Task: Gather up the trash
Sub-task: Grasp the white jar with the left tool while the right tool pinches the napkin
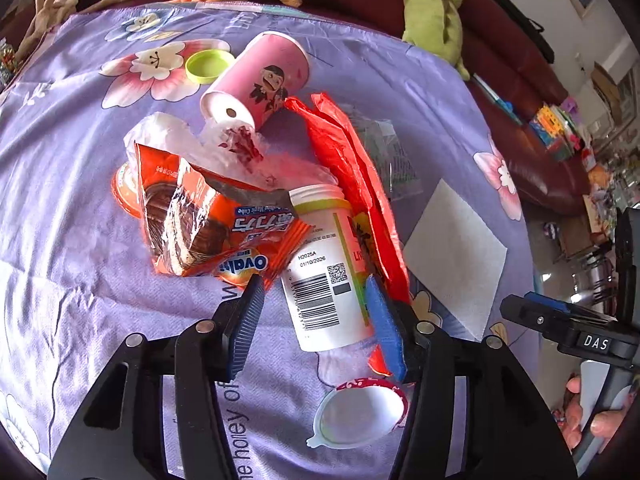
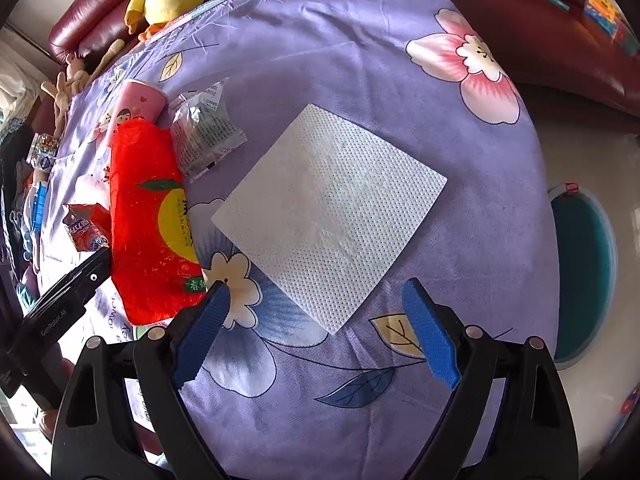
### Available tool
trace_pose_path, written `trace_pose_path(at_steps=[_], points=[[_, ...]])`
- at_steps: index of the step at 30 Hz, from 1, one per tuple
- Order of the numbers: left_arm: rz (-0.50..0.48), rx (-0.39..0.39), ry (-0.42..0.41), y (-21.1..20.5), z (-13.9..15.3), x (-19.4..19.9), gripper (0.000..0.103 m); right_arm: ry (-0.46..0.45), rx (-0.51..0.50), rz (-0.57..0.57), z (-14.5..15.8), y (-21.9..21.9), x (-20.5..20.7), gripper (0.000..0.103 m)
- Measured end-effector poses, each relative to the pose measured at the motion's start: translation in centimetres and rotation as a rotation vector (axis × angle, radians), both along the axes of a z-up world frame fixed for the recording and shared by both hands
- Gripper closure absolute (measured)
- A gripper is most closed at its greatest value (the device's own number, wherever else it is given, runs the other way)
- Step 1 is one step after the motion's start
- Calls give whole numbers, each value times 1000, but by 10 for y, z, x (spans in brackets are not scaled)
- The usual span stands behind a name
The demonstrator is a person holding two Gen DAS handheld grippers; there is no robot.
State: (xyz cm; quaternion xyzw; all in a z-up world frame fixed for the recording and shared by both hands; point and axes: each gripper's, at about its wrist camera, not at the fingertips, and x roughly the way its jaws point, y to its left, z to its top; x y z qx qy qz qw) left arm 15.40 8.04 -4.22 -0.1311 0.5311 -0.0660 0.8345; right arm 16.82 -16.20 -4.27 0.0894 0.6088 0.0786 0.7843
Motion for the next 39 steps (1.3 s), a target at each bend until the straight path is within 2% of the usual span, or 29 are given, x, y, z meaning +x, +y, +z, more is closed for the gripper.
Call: trace_pose_path(at_steps=[4,11,12,13,19,22,24,26,28,32,34,35,36,37,38,39], points=[[-9,-8,22,-12,-10,12,37,7,4,-22,-6,-12,4,19],[-23,15,61,-35,-31,37,36,-4,-26,-25,-18,-25,13,19],[-26,39,45,-38,-30,39,46,-10,-31,-18,-19,-25,15,19],[-38,52,43,-41,-29,40,50,-17,-38,-11,-21,-25,18,19],[-101,64,43,-43,-29,32,50,-41,-74,81,-31,-14,37,19],[-96,64,52,-34,-29,29,50,-48,-97,143,-38,-2,47,19],[-79,79,49,-27,-29,28,49,-51,-143,176,-43,6,52,17],[-64,82,51,-22,-29,29,46,-69,-175,214,-47,15,53,10],[-60,72,51,-18,-29,28,44,-93,-227,248,-50,24,51,7],[-56,84,41,-17,-29,27,37,-157,-218,250,-50,26,44,8],[-58,95,38,-19,-29,26,36,-166,-211,255,-47,26,38,17],[-59,100,35,-21,-29,27,36,-173,-208,262,-44,27,34,31],[-58,103,31,-21,-29,26,36,-180,-211,275,-40,29,29,51],[-58,110,29,-23,-30,26,37,-180,-211,281,-37,30,25,65],[-59,121,26,-24,-30,25,47,-175,-204,281,-36,30,24,82],[-63,128,23,-25,-29,24,51,-162,-184,270,-34,26,22,90]])
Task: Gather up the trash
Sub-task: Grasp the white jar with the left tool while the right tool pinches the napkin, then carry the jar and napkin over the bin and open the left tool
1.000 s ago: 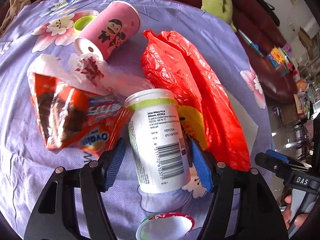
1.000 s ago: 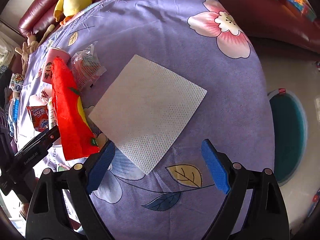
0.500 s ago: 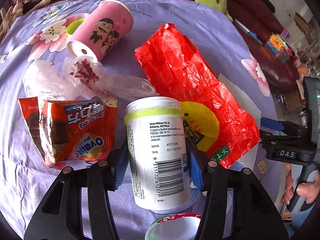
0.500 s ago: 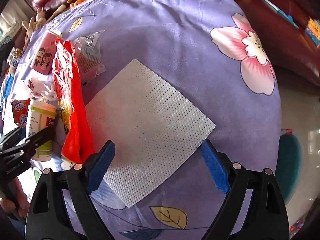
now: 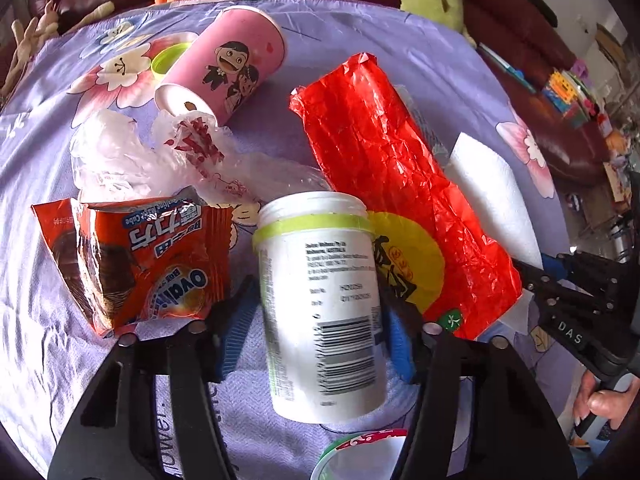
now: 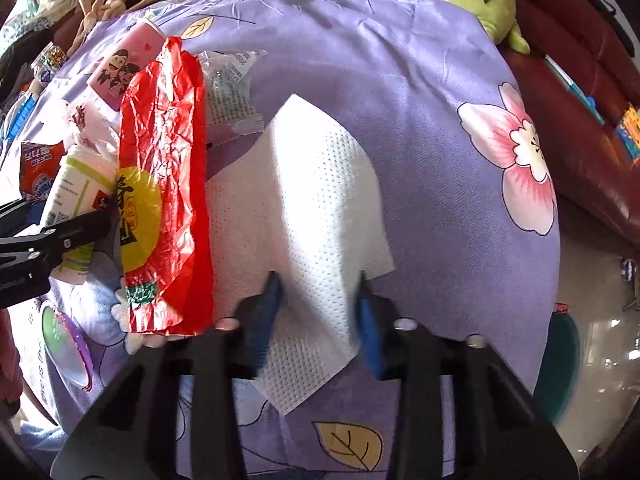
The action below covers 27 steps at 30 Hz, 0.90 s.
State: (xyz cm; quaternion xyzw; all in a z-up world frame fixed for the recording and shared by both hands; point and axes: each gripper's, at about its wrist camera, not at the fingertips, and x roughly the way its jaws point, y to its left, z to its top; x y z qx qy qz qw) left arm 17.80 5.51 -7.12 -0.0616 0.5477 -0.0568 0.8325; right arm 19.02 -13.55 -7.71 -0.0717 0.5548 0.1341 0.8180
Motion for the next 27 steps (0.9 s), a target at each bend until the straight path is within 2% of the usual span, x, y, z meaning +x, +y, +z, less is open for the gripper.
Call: trace_pose_path(at_steps=[3,14,21,27], points=[[-3,1,-8,-3,3,-5,51,40,78,-63,4,-15,-6,98],[-32,-60,-76,-17,45,-28,51,-45,210,-227,54,-89,-35,99],[-130,-79,-104,-70,68,-35,51,-98,246,-309,74,-130,-57,99],[-276,-68,-108,-143,75,-39,51,-152,272,-408,89,-185,-88,99]])
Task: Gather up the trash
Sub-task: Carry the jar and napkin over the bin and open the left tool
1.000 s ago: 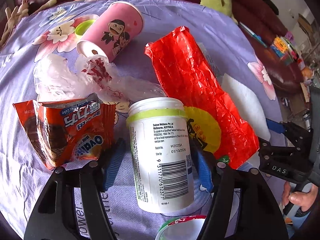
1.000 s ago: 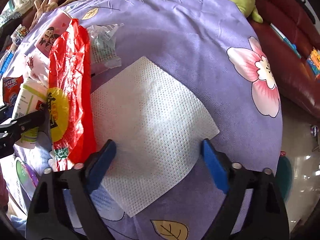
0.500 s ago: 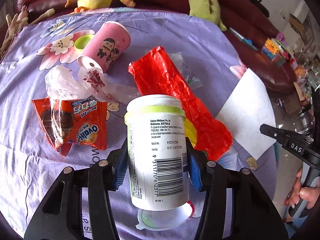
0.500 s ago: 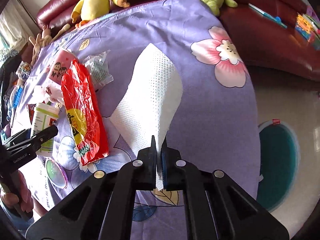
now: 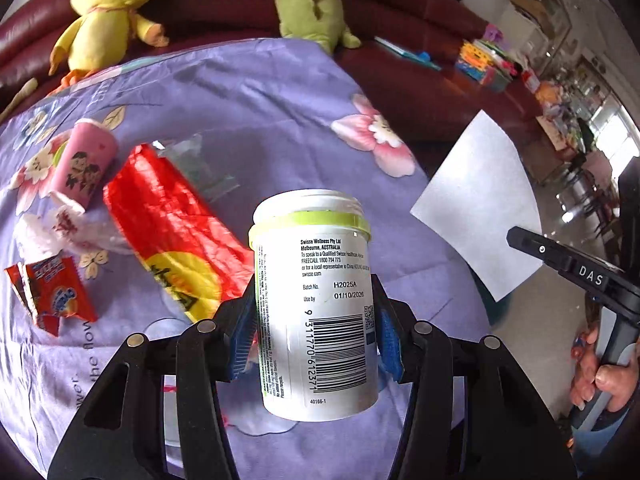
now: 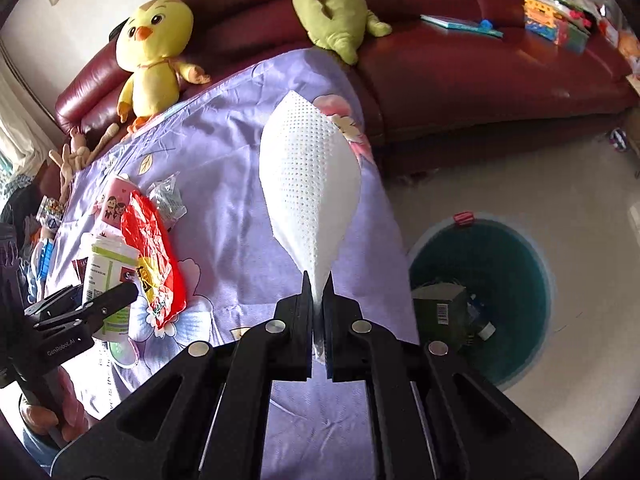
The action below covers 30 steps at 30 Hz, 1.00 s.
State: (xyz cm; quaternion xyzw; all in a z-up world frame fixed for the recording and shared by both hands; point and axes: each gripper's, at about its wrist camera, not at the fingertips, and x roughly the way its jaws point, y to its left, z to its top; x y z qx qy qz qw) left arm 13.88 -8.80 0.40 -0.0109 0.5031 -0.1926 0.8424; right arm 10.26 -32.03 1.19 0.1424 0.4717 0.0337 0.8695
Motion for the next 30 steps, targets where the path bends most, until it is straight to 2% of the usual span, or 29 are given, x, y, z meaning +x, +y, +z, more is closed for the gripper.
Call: trace_pose_path(at_steps=[8,15,21,30], points=[[-217,39,10,-118,-5,-5,51,-64,24,-184,11,-95,-49,99],[-324,90,30,-196,-20,-9,51,-26,63,-278,-14,-155,-78,99],[-380,129,78,-242,-43,-10,51,-5,93,-319,-34,-186,-86,99],[-431,147,135,-287,-70,-9,50,27,96,-322,-47,-206,-81,99]])
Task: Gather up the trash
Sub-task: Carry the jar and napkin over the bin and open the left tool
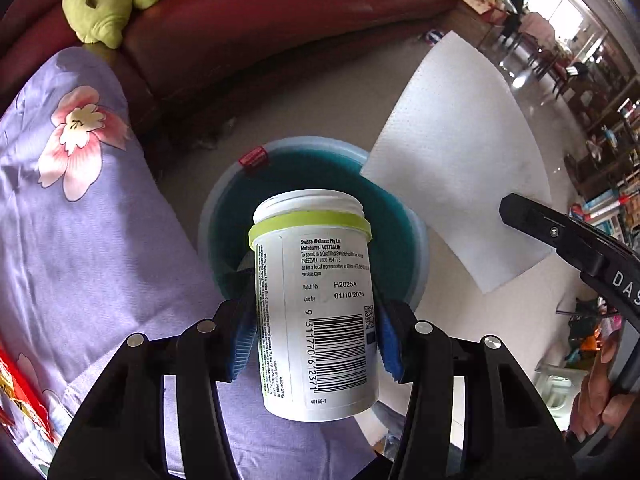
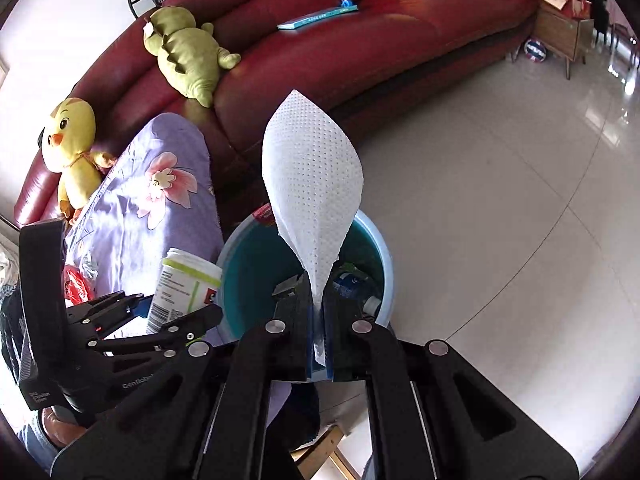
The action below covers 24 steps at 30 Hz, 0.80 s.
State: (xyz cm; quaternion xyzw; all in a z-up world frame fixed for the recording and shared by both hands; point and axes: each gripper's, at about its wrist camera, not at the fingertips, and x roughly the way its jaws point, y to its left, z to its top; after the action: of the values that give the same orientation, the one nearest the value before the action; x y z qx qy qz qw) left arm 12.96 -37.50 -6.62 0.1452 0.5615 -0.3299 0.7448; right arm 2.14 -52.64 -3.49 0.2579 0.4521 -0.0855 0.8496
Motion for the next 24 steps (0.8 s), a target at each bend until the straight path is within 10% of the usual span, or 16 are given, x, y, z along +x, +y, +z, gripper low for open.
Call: trace_pose_path(at_steps=[8,24], points=[[-18,22,-14,-20,-12,-4,24,27,-1,-7,-8,-9,4,99],[119,0,-62,38,12,4,15,61,34,67,-22,17,24,96]])
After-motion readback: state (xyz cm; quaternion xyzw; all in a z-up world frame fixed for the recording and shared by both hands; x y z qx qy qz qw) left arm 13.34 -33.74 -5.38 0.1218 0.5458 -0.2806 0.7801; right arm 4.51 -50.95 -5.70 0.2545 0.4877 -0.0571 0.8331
